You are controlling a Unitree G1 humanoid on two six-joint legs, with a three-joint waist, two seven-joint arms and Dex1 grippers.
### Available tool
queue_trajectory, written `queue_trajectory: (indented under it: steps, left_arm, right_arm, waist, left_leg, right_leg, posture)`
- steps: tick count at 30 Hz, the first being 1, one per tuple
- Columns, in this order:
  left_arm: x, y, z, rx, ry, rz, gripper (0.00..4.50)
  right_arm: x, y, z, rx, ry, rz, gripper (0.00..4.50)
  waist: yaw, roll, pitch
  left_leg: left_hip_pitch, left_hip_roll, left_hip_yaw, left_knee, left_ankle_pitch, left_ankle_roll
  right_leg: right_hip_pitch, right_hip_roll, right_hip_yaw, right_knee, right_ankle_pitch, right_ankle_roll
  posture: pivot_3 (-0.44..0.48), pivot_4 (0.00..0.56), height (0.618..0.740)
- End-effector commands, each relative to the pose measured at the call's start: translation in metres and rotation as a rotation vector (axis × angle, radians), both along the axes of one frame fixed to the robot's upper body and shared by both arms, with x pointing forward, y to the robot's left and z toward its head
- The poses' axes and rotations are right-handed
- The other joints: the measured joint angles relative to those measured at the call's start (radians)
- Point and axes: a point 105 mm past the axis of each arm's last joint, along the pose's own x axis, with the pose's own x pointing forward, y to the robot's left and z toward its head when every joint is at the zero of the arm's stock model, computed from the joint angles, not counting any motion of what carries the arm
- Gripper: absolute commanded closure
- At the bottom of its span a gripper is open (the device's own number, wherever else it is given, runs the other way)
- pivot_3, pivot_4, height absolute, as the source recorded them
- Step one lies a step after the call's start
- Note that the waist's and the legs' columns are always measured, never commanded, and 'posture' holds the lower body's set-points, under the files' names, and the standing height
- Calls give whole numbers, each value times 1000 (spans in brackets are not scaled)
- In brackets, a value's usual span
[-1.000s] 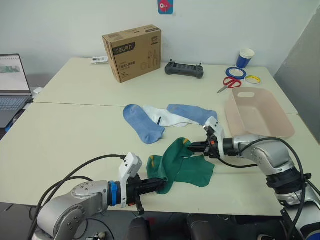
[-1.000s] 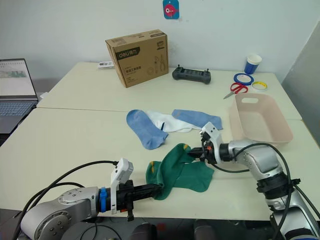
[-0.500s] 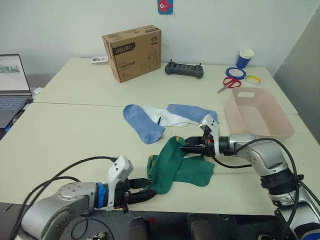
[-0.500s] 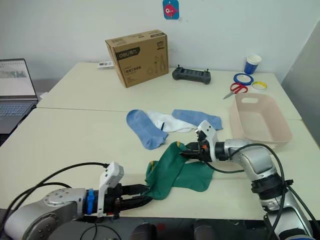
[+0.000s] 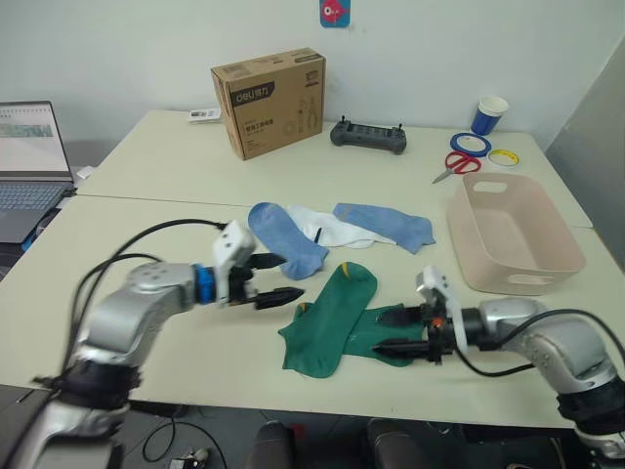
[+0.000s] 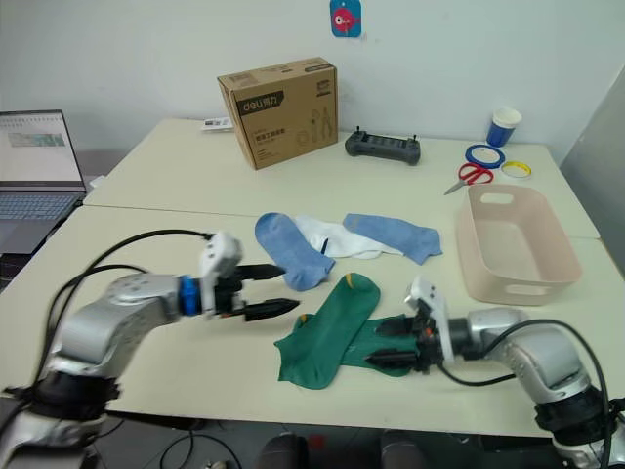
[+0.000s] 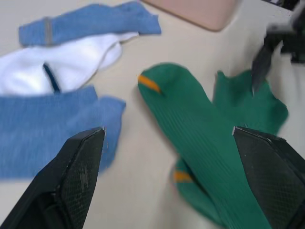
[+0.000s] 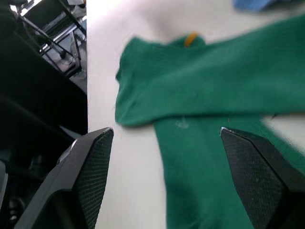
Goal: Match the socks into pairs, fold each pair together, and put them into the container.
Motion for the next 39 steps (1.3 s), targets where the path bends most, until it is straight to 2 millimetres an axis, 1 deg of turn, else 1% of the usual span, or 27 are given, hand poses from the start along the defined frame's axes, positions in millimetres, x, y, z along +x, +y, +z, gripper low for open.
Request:
queue_trajectory:
  steps: [1, 3, 5, 7, 12, 16, 22, 23, 24, 28, 32, 35, 36, 37, 39]
  left_arm:
    - [22, -12, -6, 41, -63, 7, 35]
    - [30, -18, -12, 54, -70, 0, 35]
    - [37, -28, -18, 51, -62, -14, 35]
    - [42, -34, -23, 68, -59, -33, 35]
    - [43, -42, -28, 70, -40, -79, 35]
    - [42, -49, -37, 97, -10, -112, 35]
    - [39, -52, -40, 106, -1, -142, 35]
    - [39, -52, -40, 106, 0, -143, 444]
    - [39, -53, -40, 105, 1, -145, 614]
    - [38, -54, -41, 109, 2, -151, 1952]
    - [38, -54, -41, 108, 4, -153, 3232]
    - [36, -55, -41, 103, 8, -158, 4173]
    - [36, -55, -41, 102, 8, -159, 4486]
    - [36, -56, -41, 101, 7, -159, 4500]
    - [35, -55, -40, 97, 7, -157, 4500]
  right_arm:
    - [-11, 11, 3, 18, 26, 19, 659]
    - [-15, 17, 1, 27, 64, 24, 659]
    - [-18, 24, 0, 48, 126, 23, 659]
    - [-19, 30, 2, 90, 207, 26, 659]
    - [-21, 40, 3, 109, 310, 36, 659]
    - [-17, 50, 1, 128, 393, 25, 659]
    - [-17, 57, -11, 78, 428, 30, 659]
    - [-17, 59, -12, 74, 431, 32, 659]
    - [-17, 61, -13, 71, 436, 34, 659]
    - [-14, 61, -20, 23, 435, 22, 659]
    - [-12, 62, -17, 45, 452, 13, 659]
    - [-9, 69, -17, 62, 446, -3, 659]
    - [-8, 71, -17, 67, 444, -10, 1030]
    - [-8, 73, -15, 79, 443, -12, 1238]
    - [-6, 75, -13, 93, 451, -22, 1915]
  waist:
    - [-5, 0, 0]
    - [-13, 0, 0]
    - [-16, 0, 0]
    - [-15, 0, 0]
    - [-16, 0, 0]
    - [-16, 0, 0]
    - [-18, 0, 0]
    - [-19, 0, 0]
    - [-19, 0, 0]
    - [-22, 0, 0]
    - [-23, 0, 0]
    - [-25, 0, 0]
    - [-26, 0, 0]
    - [-26, 0, 0]
    - [-26, 0, 0]
  left_leg:
    - [0, 0, 0, 0, 0, 0]
    - [0, 0, 0, 0, 0, 0]
    - [0, 0, -2, 0, 0, 0]
    - [0, 0, -3, 0, 0, 0]
    - [-1, 0, -2, 0, 0, 0]
    - [-1, 0, -3, 0, 0, 0]
    - [-2, 0, -4, 0, 0, 0]
    - [-2, 0, -4, 0, 0, 0]
    - [-2, 0, -5, 0, 0, 0]
    - [-2, 0, -5, 1, 0, 0]
    - [-2, 0, -6, 0, 0, 0]
    - [-2, 0, -7, 1, 0, 0]
    - [-2, 0, -7, 0, 0, 0]
    - [-2, 0, -7, 0, 0, 0]
    - [-2, 0, -7, 0, 0, 0]
  right_leg:
    - [0, 0, 0, 0, 0, 0]
    - [0, 1, 1, 0, 0, 0]
    - [0, 1, 0, 1, 0, 0]
    - [0, 1, -1, 1, 0, 0]
    - [0, 1, -1, 1, 0, 1]
    - [0, 1, -2, 1, 0, 1]
    - [0, 1, -2, 1, 0, 1]
    - [0, 1, -3, 1, 0, 1]
    - [0, 1, -3, 1, 0, 1]
    - [0, 1, -3, 1, 0, 1]
    - [0, 1, -4, 1, 0, 1]
    - [0, 1, -4, 2, 1, 1]
    - [0, 1, -4, 2, 1, 1]
    - [0, 2, -4, 2, 1, 1]
    - [0, 2, -5, 2, 0, 1]
  posture:
    - [0, 150, 740]
    - [0, 150, 740]
    - [0, 150, 740]
    - [0, 150, 740]
    - [0, 150, 740]
    - [0, 150, 740]
    - [0, 150, 740]
    - [0, 150, 740]
    - [0, 150, 740]
    - [0, 150, 740]
    - [0, 150, 740]
    - [0, 150, 740]
    - [0, 150, 740]
    - [0, 150, 740]
    - [0, 150, 740]
